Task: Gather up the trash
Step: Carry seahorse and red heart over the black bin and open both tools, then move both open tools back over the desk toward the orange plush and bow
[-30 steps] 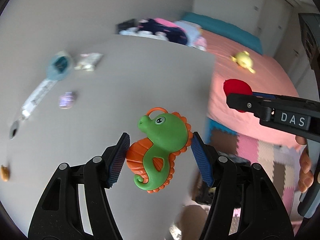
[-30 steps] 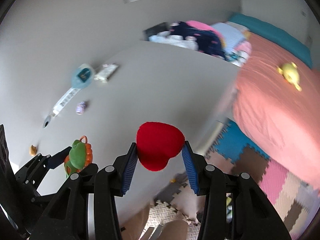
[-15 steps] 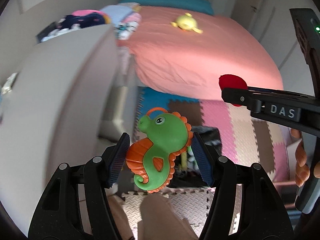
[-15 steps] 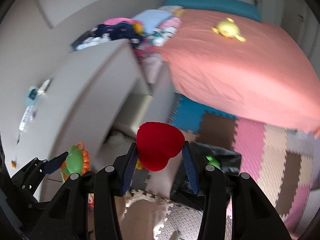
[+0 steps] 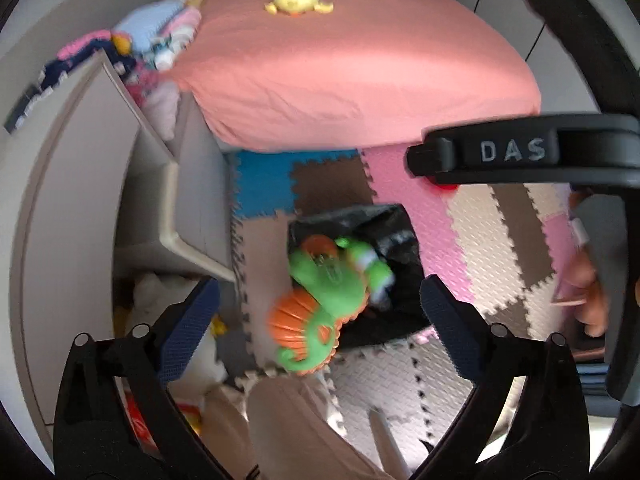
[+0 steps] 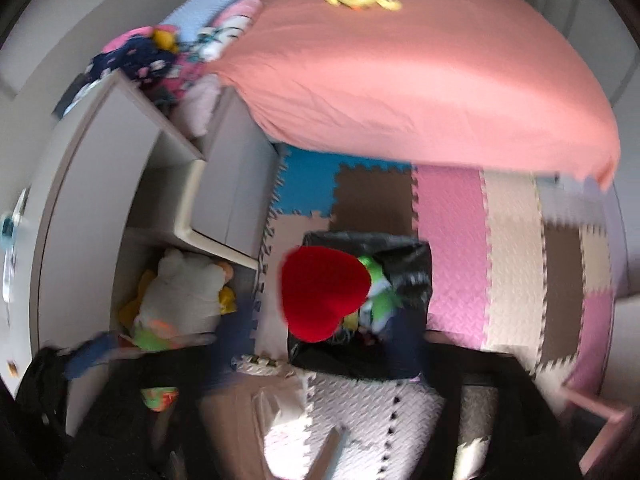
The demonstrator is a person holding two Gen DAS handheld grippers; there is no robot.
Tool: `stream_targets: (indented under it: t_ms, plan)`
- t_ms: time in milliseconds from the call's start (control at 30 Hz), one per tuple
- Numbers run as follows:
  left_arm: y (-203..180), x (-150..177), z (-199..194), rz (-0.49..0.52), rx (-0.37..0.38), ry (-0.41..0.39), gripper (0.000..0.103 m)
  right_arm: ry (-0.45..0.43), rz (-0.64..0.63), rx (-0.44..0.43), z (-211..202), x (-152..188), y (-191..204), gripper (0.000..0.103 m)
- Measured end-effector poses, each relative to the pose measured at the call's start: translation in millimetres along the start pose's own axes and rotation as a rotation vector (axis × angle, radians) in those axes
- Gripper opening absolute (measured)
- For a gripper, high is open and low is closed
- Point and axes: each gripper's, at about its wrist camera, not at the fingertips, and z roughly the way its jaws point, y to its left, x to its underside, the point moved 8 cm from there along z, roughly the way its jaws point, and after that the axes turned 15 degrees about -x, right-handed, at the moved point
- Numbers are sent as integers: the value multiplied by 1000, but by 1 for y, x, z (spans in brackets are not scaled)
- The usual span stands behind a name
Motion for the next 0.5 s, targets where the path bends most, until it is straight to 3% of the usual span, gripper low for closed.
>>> stream_targets:
  t_ms: [133, 500]
  plan:
    - [-3, 5, 4, 1, 1, 27, 97, -2, 16, 90, 3, 2, -17, 100]
    - [9, 7, 5, -37, 23, 32, 97, -28, 34, 48, 5, 0, -14, 100]
